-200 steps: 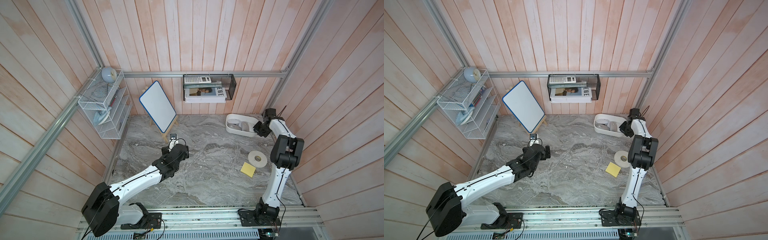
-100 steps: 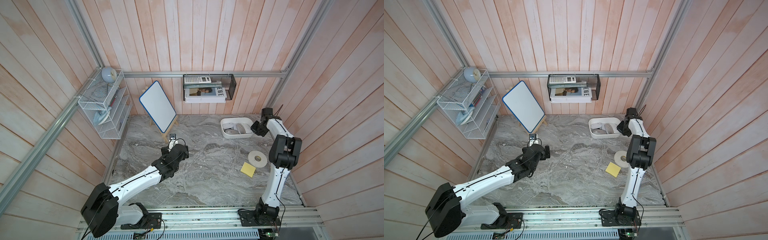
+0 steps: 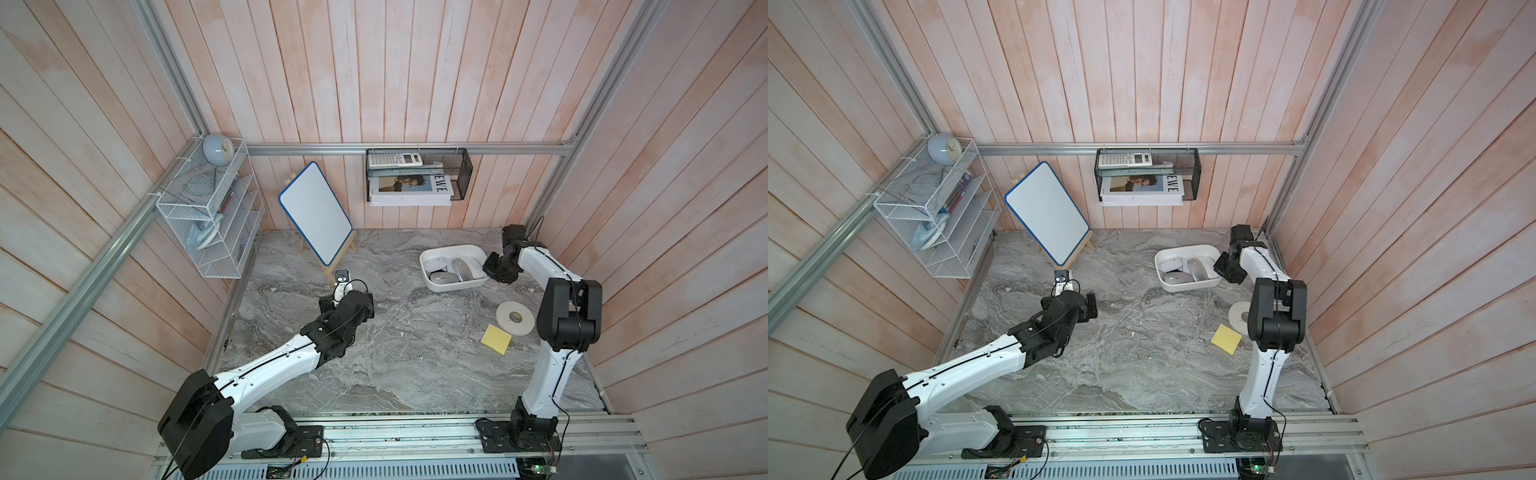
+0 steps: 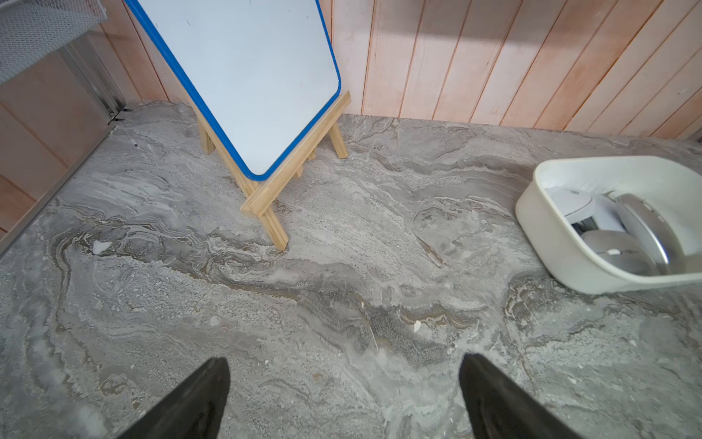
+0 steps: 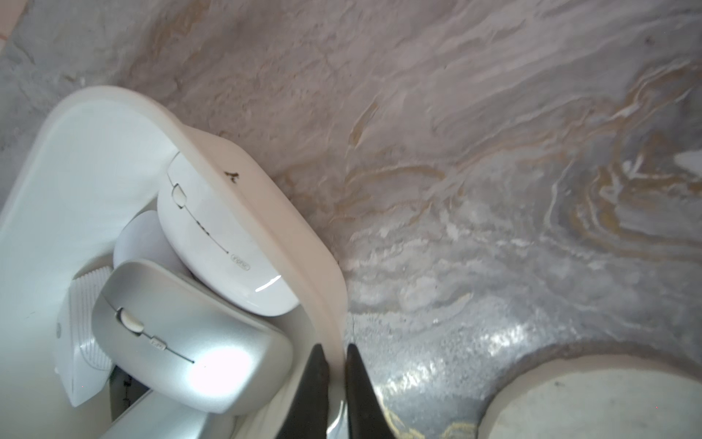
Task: Take out the mouse from the storage box
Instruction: Move the storage box to the center of the board.
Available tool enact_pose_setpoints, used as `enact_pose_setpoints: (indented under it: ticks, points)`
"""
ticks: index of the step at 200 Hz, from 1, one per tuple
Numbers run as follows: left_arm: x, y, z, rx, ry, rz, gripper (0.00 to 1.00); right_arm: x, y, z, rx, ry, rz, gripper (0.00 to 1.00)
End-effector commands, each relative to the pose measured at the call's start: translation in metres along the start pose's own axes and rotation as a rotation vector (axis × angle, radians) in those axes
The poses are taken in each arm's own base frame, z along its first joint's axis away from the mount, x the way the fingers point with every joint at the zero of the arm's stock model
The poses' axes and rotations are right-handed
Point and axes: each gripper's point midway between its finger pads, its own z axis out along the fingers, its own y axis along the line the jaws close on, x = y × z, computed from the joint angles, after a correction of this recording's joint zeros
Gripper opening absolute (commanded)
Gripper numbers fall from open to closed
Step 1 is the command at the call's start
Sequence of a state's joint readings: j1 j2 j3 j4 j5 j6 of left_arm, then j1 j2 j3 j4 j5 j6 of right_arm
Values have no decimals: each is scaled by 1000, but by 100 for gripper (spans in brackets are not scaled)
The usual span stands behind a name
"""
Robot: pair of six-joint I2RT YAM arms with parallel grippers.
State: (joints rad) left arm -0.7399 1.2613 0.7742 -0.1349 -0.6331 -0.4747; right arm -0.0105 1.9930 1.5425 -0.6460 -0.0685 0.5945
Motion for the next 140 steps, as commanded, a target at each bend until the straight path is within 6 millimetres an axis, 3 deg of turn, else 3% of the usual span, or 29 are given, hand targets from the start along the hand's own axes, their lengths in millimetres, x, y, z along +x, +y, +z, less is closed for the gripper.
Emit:
enact_pose_setpoints:
  ticks: [1,75,140]
  points:
    - [5,10,-1,-25,3,-19,100,34,14,-10,-28,43,0,1]
    - [21,32,3,-88,44,-110,100,123,46,-25,-101,52,74,0]
    - [35,45,8,-99,91,-186,100,188,81,-39,-137,46,55,1]
